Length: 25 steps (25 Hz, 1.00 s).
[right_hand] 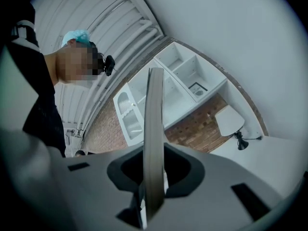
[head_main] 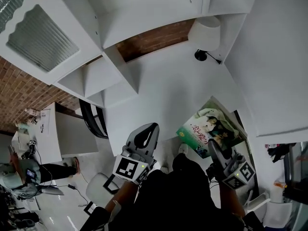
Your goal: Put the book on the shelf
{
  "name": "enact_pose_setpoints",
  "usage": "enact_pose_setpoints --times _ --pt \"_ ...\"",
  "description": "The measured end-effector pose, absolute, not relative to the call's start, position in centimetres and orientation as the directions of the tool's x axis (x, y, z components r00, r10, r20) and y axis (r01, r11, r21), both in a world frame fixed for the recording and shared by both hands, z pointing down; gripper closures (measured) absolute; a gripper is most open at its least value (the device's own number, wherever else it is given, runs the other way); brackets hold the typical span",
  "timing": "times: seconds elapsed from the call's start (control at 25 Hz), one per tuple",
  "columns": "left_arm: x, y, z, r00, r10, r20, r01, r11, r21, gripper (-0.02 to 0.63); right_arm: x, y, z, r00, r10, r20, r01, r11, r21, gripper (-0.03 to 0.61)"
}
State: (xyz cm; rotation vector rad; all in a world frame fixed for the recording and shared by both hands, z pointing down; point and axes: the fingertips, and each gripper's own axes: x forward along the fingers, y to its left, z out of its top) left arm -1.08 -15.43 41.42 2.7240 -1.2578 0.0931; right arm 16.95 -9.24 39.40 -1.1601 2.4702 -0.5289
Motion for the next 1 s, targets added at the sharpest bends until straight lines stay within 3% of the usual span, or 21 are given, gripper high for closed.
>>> enact_pose_setpoints --times 0.48,1.0 --pt "-0.2 -18.7 40.8 0.569 -0.813 0.119 -0.822 -0.563 0.084 0.594 18.5 -17.1 37.4 -0.662 -0.725 -0.192 -0.605 0.668 -0.434 0.500" --pt "-1.5 -23.4 38.1 0.594 -0.802 0.057 -0.804 -0.592 0.054 0.594 15.9 -24.8 30.7 -0.662 -0.710 -0.241 -0.653 0.704 -0.281 0.500"
